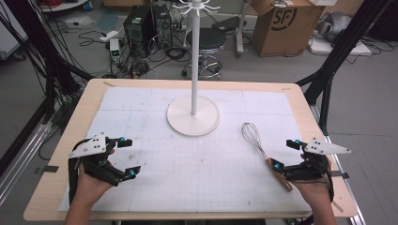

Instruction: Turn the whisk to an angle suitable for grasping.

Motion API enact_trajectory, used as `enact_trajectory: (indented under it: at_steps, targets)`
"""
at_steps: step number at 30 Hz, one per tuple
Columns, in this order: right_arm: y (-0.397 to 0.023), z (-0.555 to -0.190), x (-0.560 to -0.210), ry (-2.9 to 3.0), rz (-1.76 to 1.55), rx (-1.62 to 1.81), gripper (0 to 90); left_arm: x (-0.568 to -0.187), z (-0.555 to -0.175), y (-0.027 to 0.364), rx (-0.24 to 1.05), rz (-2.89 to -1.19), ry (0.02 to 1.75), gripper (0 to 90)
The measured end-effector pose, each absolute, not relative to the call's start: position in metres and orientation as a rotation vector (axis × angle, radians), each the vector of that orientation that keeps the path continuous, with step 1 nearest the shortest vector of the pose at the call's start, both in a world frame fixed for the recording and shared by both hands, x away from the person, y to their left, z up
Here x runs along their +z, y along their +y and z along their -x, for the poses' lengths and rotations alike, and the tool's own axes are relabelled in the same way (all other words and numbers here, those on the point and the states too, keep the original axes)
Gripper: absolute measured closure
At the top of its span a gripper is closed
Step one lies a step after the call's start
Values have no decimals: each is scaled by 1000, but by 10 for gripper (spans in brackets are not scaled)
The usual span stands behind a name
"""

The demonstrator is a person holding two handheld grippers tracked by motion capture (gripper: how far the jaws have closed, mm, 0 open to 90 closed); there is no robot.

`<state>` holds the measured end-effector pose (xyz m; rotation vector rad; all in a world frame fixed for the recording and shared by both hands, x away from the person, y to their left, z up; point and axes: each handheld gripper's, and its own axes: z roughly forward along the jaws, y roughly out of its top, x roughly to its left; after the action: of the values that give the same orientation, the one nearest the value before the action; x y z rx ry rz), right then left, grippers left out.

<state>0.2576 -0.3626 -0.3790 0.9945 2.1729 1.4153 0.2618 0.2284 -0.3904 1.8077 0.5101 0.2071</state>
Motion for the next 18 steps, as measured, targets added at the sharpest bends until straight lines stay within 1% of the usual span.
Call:
enact_trajectory:
  at_steps: [10,15,17,18]
  targets:
    - [-362,-257,-380,2170,-1000,1376,8,-393,-264,225,198,-1817,511,22]
    - [-365,-257,-383,2155,-1057,1335,10,-394,-265,222,190,-1821,508,22]
    - [-366,-258,-386,2158,-1070,1341,59,-394,-266,222,190,-1827,506,22]
    - [-366,-259,-388,2159,-1076,1331,58,-394,-266,221,191,-1824,507,22]
